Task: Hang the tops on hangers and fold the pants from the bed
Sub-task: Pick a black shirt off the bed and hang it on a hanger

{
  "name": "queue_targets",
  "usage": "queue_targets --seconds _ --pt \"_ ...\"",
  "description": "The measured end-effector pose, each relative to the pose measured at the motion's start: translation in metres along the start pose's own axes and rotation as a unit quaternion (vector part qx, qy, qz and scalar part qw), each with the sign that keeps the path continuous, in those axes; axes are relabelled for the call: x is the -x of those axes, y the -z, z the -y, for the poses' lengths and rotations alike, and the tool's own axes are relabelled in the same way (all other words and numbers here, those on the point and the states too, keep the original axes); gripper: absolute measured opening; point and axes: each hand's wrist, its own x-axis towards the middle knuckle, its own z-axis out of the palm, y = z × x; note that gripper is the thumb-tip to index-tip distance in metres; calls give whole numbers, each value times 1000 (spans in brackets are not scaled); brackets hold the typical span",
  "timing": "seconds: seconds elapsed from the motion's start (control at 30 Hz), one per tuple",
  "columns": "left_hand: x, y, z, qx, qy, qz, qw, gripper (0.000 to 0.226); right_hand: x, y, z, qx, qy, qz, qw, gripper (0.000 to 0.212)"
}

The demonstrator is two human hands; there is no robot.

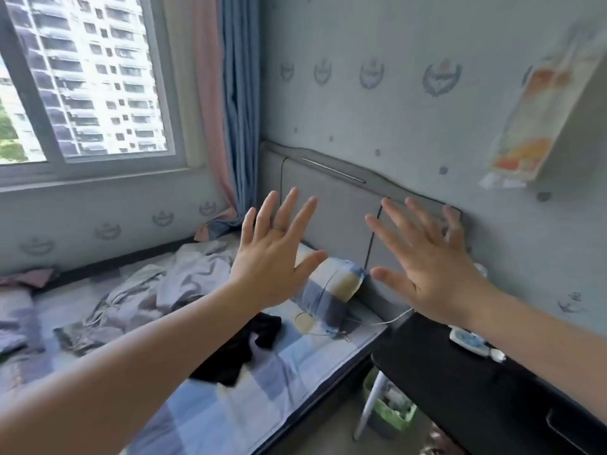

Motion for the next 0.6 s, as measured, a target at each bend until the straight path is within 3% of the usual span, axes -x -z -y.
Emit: queue_targets --seconds 0.23,0.6 --pt "64 -75 97 -7 187 99 977 75 -85 -134 24 -81 46 67 993 80" --pt "88 -193 182 -21 398 238 885 74 -218 -313 52 -184 95 192 959 89"
